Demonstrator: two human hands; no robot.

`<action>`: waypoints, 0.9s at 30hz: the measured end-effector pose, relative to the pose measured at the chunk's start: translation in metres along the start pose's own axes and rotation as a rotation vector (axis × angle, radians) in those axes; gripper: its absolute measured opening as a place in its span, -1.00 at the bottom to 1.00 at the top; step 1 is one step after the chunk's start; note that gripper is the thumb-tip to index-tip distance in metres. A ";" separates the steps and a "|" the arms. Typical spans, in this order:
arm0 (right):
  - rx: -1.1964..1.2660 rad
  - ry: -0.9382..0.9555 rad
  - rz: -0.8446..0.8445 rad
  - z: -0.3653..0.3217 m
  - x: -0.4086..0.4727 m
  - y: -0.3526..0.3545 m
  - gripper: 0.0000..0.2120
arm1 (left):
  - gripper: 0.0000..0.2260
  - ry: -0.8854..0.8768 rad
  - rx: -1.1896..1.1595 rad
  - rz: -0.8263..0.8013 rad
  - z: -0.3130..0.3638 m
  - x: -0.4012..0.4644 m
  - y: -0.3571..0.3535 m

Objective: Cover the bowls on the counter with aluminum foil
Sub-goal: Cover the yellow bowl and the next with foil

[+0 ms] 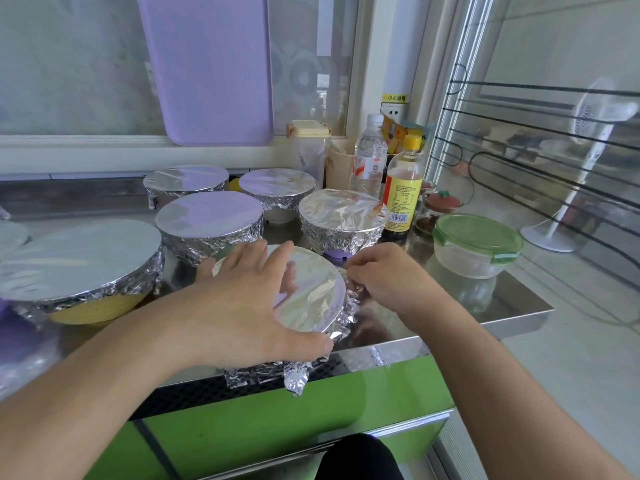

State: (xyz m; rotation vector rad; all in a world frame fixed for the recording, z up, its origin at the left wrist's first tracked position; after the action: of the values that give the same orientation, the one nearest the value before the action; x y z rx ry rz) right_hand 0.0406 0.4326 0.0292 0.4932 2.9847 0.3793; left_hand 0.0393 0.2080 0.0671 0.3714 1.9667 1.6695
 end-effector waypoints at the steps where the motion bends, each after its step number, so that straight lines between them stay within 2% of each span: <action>1: 0.089 -0.037 -0.011 0.005 0.002 0.000 -0.80 | 0.23 0.000 -0.002 -0.004 -0.001 0.000 -0.001; 4: 0.337 -0.146 -0.080 0.016 0.008 -0.001 -0.75 | 0.27 -0.002 -0.005 -0.013 -0.002 0.002 -0.003; 9: 0.472 -0.215 -0.135 0.025 0.010 0.003 -0.72 | 0.27 0.002 0.003 -0.030 -0.002 0.003 -0.003; 12: 0.246 -0.078 -0.007 0.017 0.005 0.006 -0.66 | 0.25 0.001 0.008 -0.023 -0.001 0.003 -0.003; 14: -0.028 0.120 0.173 0.007 -0.002 0.007 -0.62 | 0.26 -0.002 0.007 -0.013 -0.002 0.003 -0.004; 16: -0.167 0.357 0.262 -0.009 -0.015 0.001 -0.70 | 0.27 -0.004 0.004 -0.011 -0.002 0.003 -0.005; 18: -0.154 0.479 0.140 -0.022 -0.024 -0.010 -0.77 | 0.27 0.001 0.005 -0.014 -0.002 0.004 -0.005; 21: -0.127 0.412 -0.060 -0.023 -0.024 -0.030 -0.64 | 0.28 0.011 0.020 0.002 0.000 0.004 -0.004; 23: -0.097 0.366 -0.089 -0.016 -0.018 -0.033 -0.61 | 0.28 0.011 0.019 0.013 0.000 0.004 -0.006; 27: 0.145 0.204 -0.103 -0.008 -0.022 -0.031 -0.56 | 0.29 0.015 0.006 0.004 -0.001 0.006 -0.008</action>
State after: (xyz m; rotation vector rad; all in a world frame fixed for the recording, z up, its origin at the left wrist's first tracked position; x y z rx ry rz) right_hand 0.0509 0.3956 0.0301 0.3291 3.2353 0.2174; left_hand 0.0348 0.2086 0.0579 0.3664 1.9832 1.6739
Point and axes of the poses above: each hand's wrist, its own x-axis towards the middle knuckle, its own y-axis out of the back of the hand, z = x × y, the point moved 1 cm from there along x, towards the middle knuckle, and after that the axes turned 15 degrees about x, right-handed, at the moved point
